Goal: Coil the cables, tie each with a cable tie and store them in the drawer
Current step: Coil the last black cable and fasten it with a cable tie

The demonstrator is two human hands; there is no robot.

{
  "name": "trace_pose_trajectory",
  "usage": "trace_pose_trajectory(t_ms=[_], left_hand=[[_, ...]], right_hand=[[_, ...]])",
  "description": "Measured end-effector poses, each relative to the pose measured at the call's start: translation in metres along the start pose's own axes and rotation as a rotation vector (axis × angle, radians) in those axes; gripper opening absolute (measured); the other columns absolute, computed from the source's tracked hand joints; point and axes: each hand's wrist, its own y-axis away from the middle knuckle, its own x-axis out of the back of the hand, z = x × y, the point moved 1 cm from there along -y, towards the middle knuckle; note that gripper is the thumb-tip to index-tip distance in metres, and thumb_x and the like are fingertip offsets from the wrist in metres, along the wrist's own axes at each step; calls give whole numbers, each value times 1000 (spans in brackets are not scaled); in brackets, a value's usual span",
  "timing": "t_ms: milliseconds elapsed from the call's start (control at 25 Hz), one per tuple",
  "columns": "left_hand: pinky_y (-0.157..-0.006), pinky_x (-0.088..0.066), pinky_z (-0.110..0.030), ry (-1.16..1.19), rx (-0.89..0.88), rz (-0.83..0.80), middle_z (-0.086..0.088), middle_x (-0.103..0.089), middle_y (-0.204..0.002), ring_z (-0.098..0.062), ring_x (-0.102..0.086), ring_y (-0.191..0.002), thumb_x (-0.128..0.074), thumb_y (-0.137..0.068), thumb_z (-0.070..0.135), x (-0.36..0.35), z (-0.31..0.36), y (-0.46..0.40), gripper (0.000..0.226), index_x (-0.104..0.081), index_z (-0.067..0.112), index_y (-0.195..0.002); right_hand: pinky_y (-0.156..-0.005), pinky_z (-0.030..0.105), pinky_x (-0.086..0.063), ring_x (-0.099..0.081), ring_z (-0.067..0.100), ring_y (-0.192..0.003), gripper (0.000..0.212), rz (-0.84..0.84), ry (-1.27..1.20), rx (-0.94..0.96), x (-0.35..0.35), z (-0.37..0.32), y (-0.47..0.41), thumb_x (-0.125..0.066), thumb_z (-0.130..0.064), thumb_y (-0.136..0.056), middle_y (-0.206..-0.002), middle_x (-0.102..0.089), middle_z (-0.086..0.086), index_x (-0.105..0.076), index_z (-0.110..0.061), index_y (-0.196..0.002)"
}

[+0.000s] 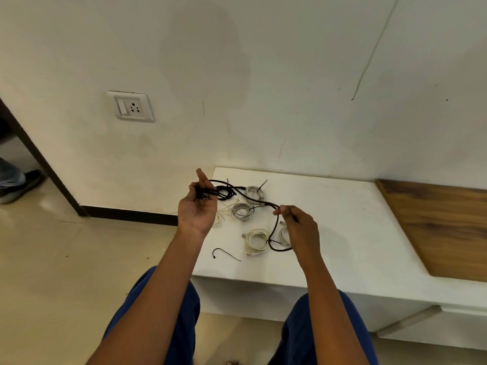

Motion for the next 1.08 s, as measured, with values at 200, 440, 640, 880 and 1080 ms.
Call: trace_pose_trajectory(t_ms=[200, 440, 640, 880, 1080], left_hand=[[-62, -53, -21, -80, -108, 38, -16, -65, -102, -21, -63, -91, -23, -105, 17, -6, 11, -2, 36, -43, 12, -74], [-96, -48, -34, -573, -308, 248, -15, -61, -100, -25, -63, -91, -25, -105, 13, 11, -4, -16, 25, -44, 7, -90], [-71, -41, -24, -1453, -311, 154, -1, -59, -83, -15, -51, -74, -38, -101, 18, 31, -33, -19, 21, -54, 12, -88], [-62, -43, -12, -1704, -149, -155, -2, -58, -98, -2, -58, -84, -32, -103, 14, 44, -59, -1, 14, -41, 9, -94], [-67, -50, -18, -1709, 33, -382, -2, -64, -87, -16, -63, -70, -30, -104, 16, 46, -69, 13, 19, -47, 8, -107]], right_hand=[[-68, 34, -45, -58, 13, -63, 26, -387, 290, 95, 4, 8, 1, -52, -43, -92, -76, -68, 12, -69, -34, -75], [-79, 33, -45, -60, 25, -84, 23, -565, 236, 193, 1, 1, 7, -57, -46, -87, -85, -71, -2, -73, -37, -73], [-75, 4, -41, -59, -8, -79, 25, -621, -40, 188, 10, -11, 13, -54, -30, -92, -79, -71, -17, -71, -26, -74], [-62, 1, -35, -48, -8, -58, 29, -499, -150, 229, 14, -16, 14, -46, -20, -98, -55, -54, -22, -63, -10, -77], [-58, 3, -38, -49, -5, -55, 32, -341, -262, 199, 14, -16, 10, -38, -23, -101, -52, -51, -20, -53, -12, -75]])
